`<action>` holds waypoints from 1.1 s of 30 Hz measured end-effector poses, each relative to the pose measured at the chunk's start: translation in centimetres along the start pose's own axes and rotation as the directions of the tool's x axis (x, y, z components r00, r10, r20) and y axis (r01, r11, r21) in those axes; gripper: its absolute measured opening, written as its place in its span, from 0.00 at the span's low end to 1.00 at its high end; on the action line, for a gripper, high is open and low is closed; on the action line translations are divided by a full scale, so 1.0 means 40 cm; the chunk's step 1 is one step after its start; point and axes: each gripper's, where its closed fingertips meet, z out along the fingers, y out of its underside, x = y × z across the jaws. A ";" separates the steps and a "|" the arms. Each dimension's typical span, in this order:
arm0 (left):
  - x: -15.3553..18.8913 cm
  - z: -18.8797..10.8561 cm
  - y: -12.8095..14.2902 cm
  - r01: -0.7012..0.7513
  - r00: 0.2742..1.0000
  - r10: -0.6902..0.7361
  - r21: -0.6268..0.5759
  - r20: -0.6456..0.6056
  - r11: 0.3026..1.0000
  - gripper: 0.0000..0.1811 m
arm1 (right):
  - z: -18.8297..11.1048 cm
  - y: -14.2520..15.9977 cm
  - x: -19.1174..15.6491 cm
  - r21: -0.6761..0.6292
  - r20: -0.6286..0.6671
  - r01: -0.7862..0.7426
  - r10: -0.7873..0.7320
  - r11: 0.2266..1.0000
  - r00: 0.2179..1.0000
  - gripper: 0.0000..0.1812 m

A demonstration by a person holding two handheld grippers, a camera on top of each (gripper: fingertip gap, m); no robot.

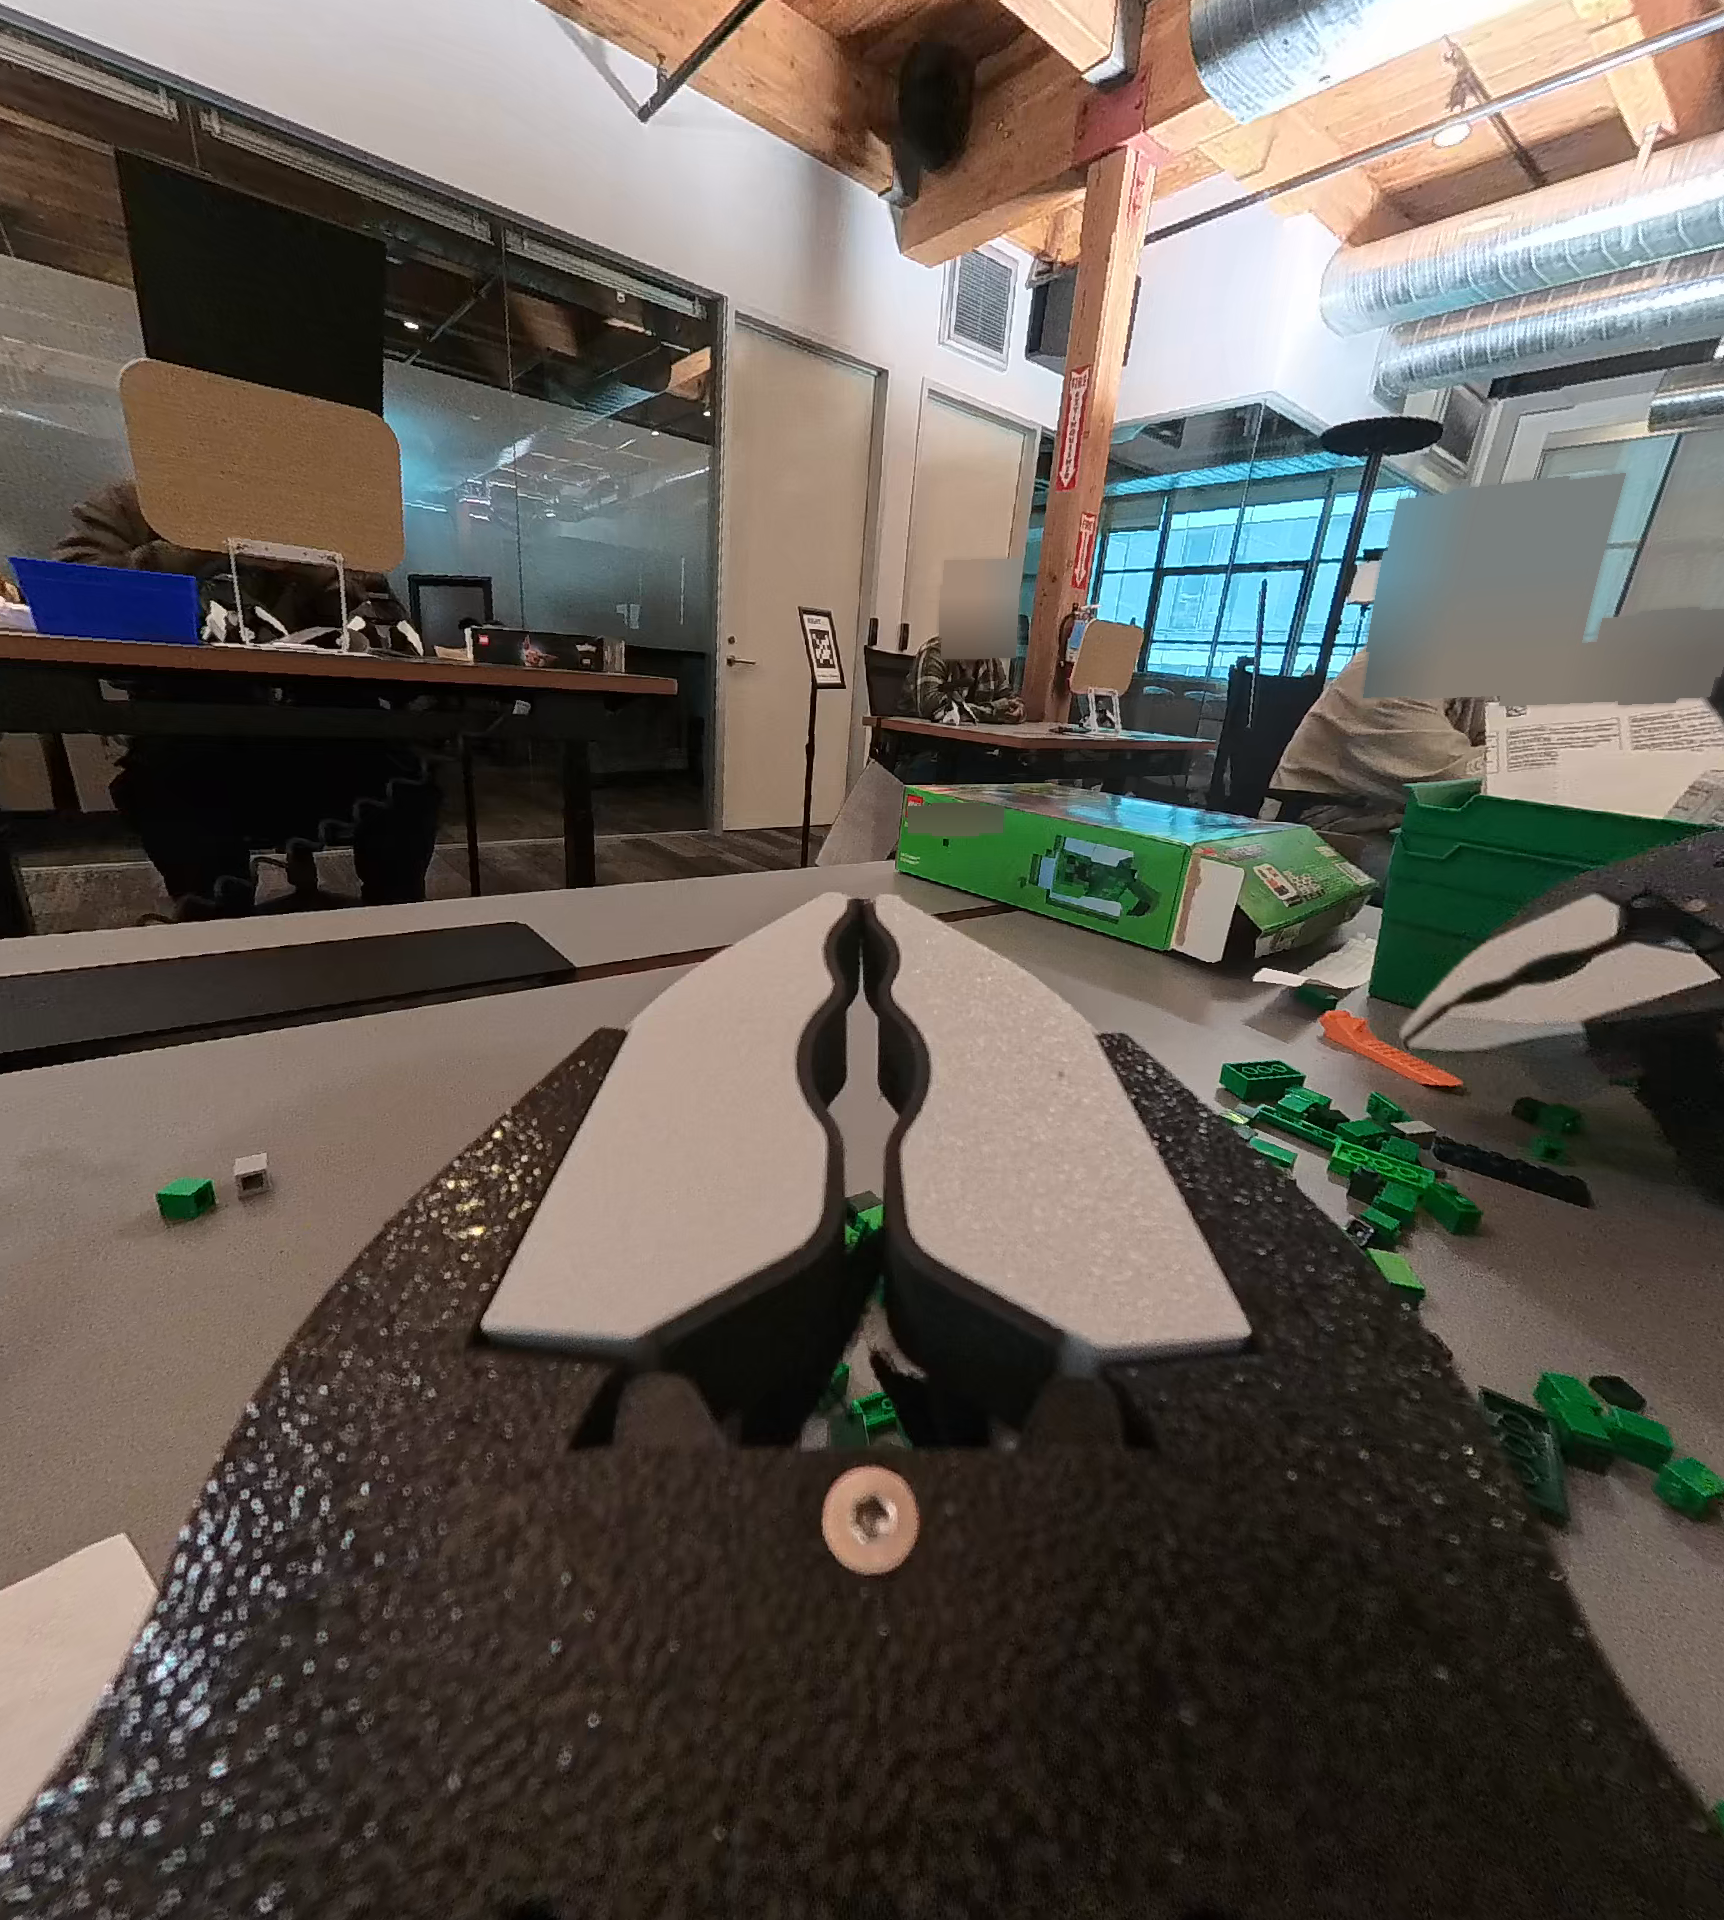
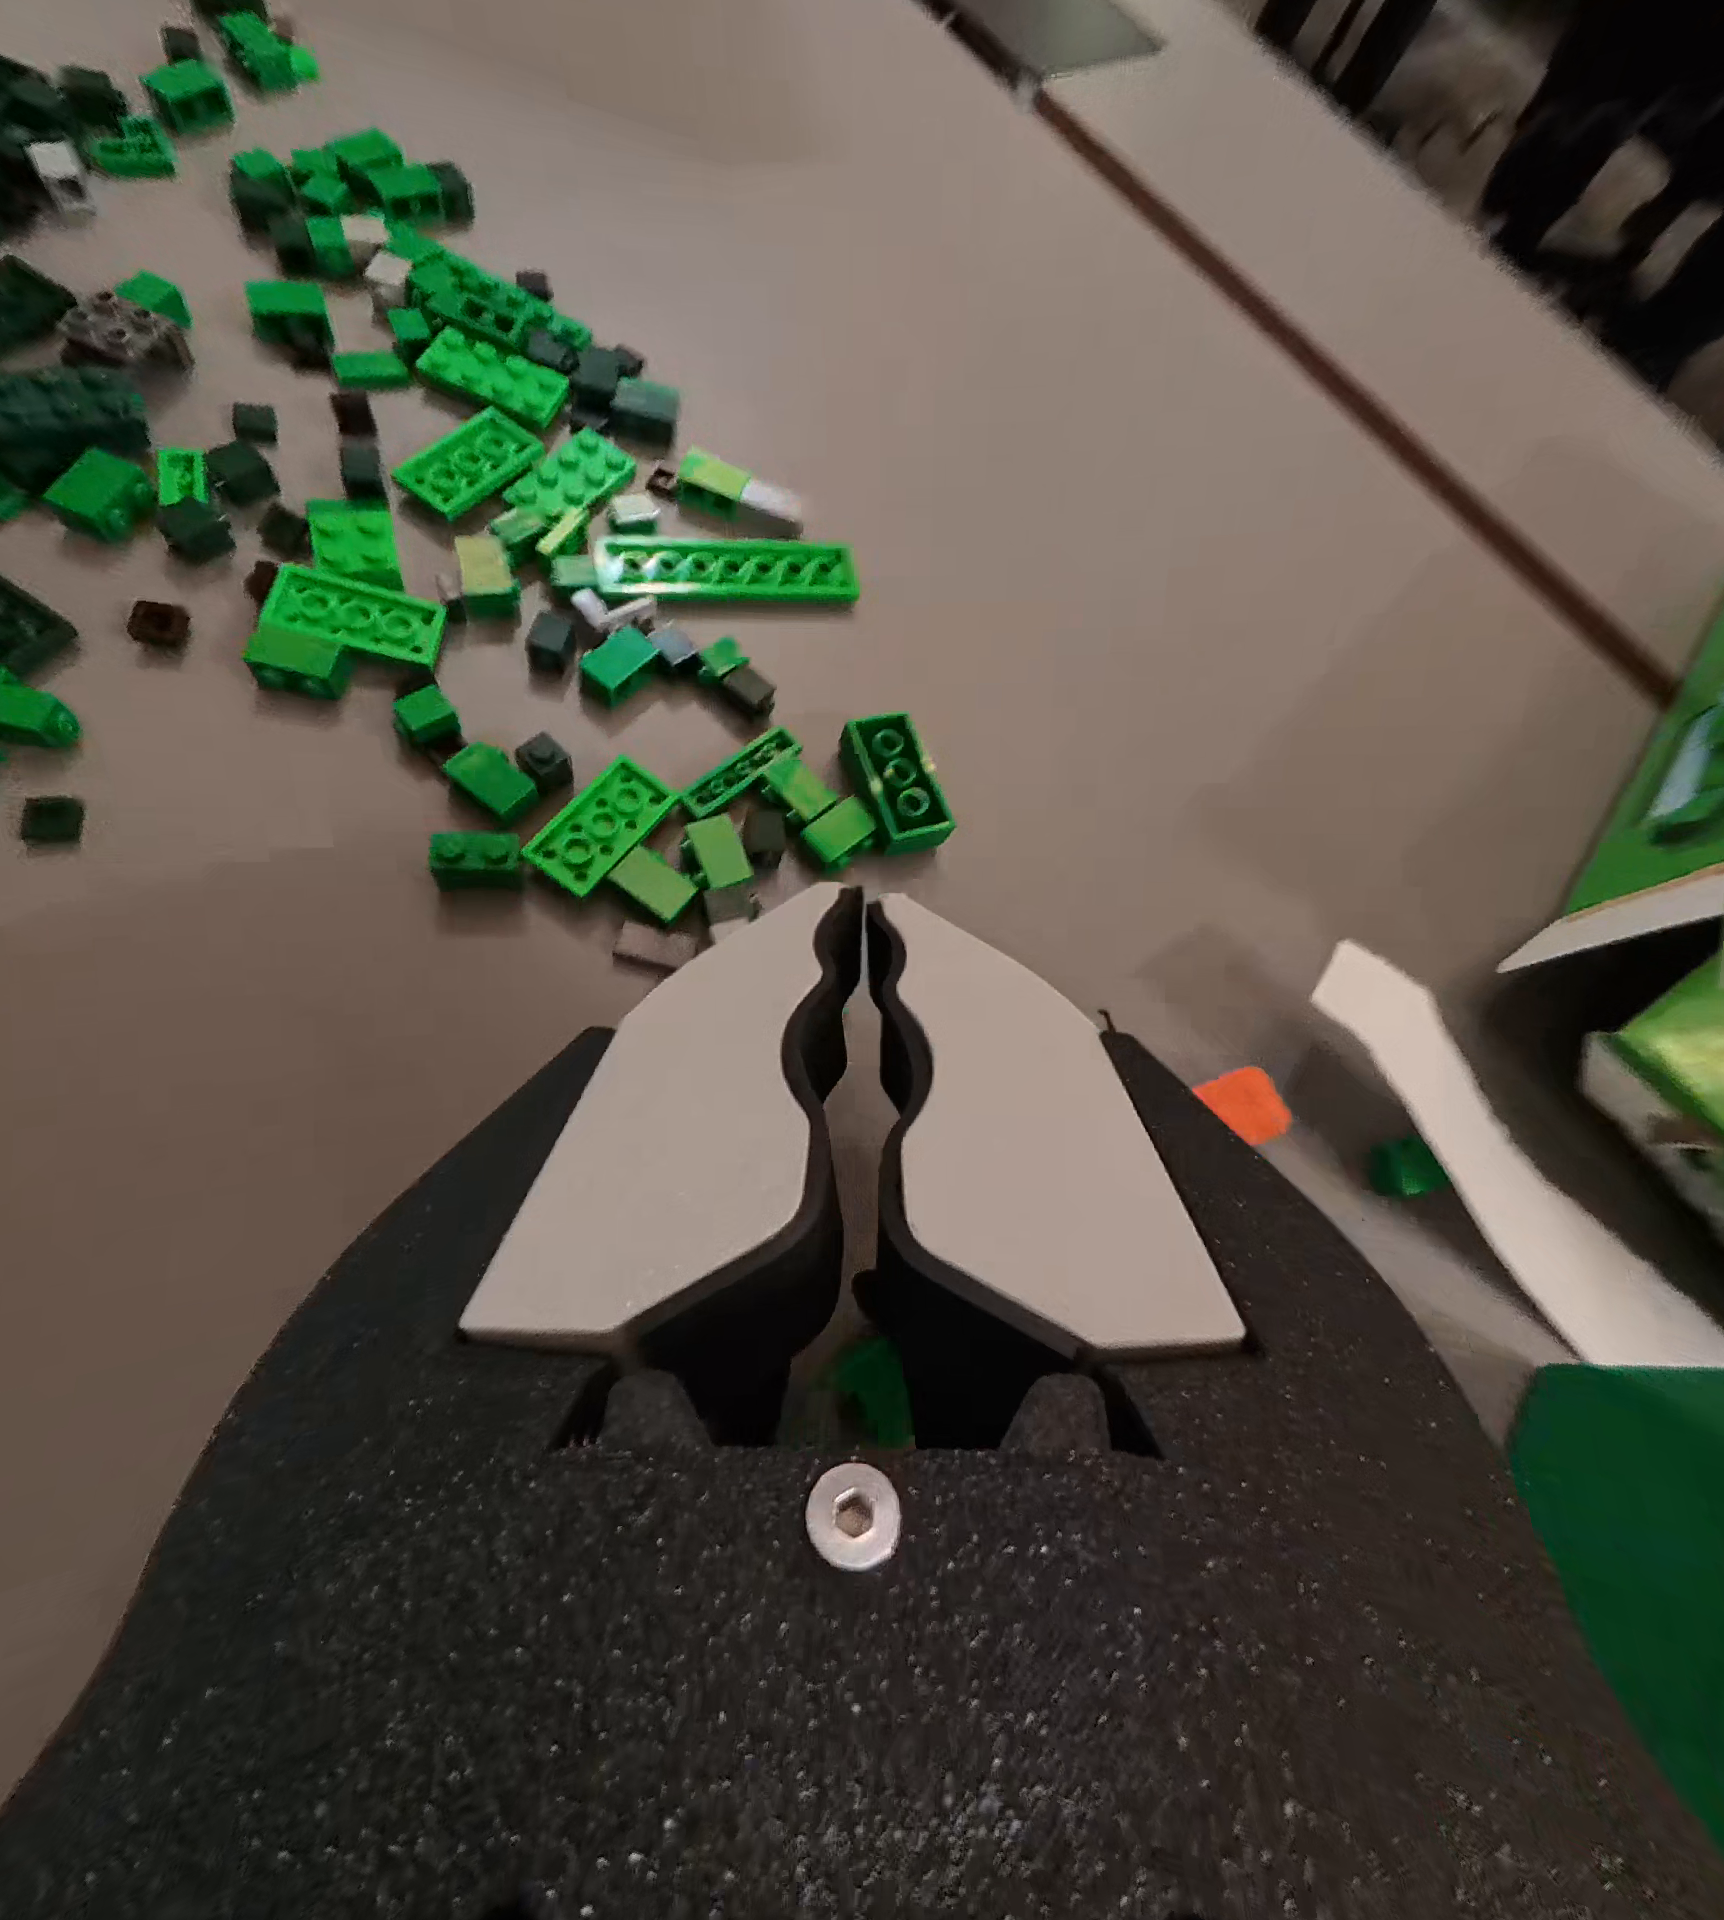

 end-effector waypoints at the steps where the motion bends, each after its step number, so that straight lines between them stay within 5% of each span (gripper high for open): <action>1: 0.001 0.000 0.000 0.000 1.000 0.000 0.000 -0.001 1.000 0.00 | -0.001 0.010 -0.013 -0.024 0.040 -0.007 0.008 1.000 0.999 0.00; 13: 0.001 0.000 0.001 0.005 1.000 -0.005 -0.001 -0.003 1.000 0.00 | 0.002 0.077 -0.052 -0.200 0.124 0.002 0.023 0.980 0.992 0.04; 20: 0.000 -0.001 0.000 0.005 1.000 -0.005 0.001 0.000 1.000 0.00 | 0.010 0.043 -0.115 -0.142 0.234 0.084 -0.049 0.986 0.971 0.04; 26: -0.001 -0.002 -0.001 -0.001 1.000 0.001 0.006 0.005 1.000 0.00 | -0.009 -0.044 -0.012 0.025 -0.068 0.139 -0.137 0.990 0.988 0.04; 33: -0.002 -0.001 -0.001 0.005 1.000 -0.005 0.005 0.003 1.000 0.00 | -0.107 -0.100 0.143 0.167 -0.469 0.121 -0.029 0.978 0.883 0.02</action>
